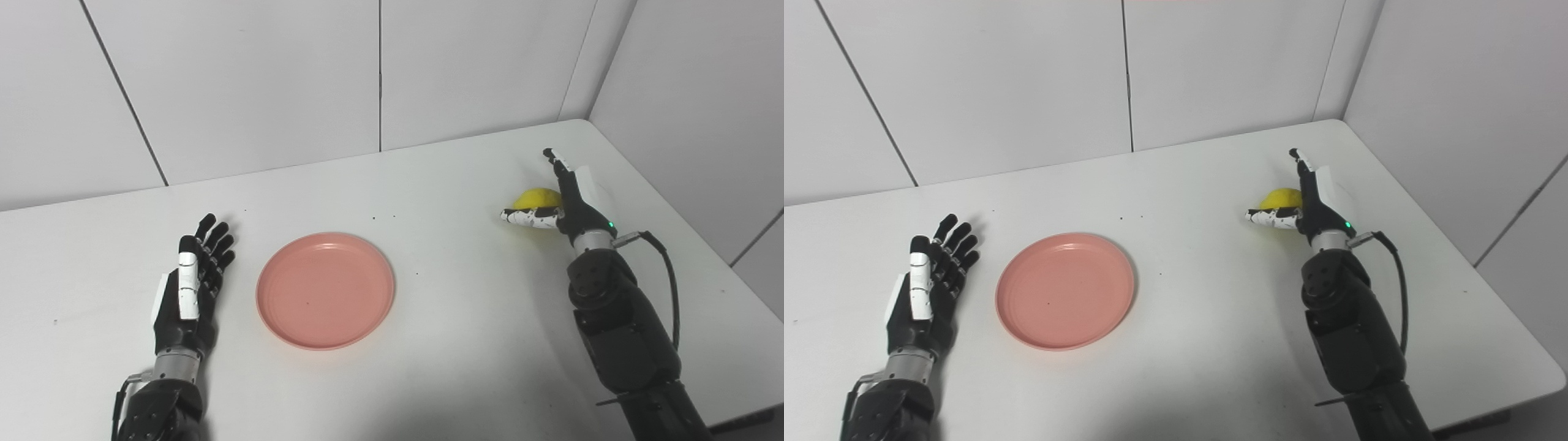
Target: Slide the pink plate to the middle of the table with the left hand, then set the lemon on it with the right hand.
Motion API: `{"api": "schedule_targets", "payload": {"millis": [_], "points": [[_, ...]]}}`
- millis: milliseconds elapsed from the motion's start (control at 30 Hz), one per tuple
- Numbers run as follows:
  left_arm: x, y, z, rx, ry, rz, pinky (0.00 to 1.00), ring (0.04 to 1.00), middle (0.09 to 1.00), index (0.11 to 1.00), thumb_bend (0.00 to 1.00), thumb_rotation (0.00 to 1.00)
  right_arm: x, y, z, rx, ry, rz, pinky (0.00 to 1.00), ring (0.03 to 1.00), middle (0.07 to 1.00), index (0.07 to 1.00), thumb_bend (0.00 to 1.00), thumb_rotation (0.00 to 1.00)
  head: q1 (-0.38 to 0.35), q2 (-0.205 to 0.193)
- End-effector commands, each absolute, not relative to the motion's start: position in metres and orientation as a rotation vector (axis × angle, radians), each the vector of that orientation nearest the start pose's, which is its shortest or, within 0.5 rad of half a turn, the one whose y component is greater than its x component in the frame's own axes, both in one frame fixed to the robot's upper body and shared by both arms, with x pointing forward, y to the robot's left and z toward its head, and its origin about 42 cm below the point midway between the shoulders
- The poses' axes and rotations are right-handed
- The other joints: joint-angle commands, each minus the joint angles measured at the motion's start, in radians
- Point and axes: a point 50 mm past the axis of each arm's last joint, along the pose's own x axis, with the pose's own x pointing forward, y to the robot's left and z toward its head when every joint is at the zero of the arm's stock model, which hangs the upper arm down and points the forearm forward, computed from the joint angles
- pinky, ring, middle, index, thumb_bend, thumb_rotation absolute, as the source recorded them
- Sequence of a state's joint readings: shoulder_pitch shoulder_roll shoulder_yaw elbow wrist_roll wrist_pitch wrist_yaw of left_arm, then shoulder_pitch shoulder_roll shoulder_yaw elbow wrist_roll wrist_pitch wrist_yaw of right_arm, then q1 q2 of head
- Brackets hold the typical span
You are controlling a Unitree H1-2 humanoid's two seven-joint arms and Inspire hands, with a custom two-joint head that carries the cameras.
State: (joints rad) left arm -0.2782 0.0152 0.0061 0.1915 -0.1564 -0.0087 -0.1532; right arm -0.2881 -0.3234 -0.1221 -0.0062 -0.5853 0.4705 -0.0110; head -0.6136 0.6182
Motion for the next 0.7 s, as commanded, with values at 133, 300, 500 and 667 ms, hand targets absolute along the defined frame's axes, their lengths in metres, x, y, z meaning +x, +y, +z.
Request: {"api": "schedule_targets", "payload": {"millis": [133,300,500,667], "points": [[0.3767,0.1828,0.1499,-0.133,-0.157,-0.243,0.94,0.935,0.930,0.919,0.66,1.00,0.3654,-0.3556,0.2059,-0.821,0.162,-0.391,0.79,0.876,0.921,0.907,0.91,0.20,0.001,0.000],[0.3764,0.1826,0.1509,-0.135,-0.156,-0.242,0.94,0.935,0.930,0.917,0.66,1.00,0.3633,-0.3564,0.2037,-0.818,0.206,-0.382,0.81,0.897,0.921,0.902,0.91,0.15,0.004,0.000],[0.3758,0.1824,0.1519,-0.131,-0.157,-0.237,0.93,0.929,0.923,0.911,0.66,1.00,0.3594,-0.3571,0.2030,-0.822,0.239,-0.385,0.62,0.750,0.773,0.893,0.89,0.11,0.005,0.003],[0.3754,0.1824,0.1531,-0.131,-0.155,-0.239,0.94,0.932,0.925,0.914,0.67,1.00,0.3601,-0.3583,0.2028,-0.836,0.251,-0.378,0.57,0.703,0.757,0.847,0.87,0.06,0.006,0.007]]}}
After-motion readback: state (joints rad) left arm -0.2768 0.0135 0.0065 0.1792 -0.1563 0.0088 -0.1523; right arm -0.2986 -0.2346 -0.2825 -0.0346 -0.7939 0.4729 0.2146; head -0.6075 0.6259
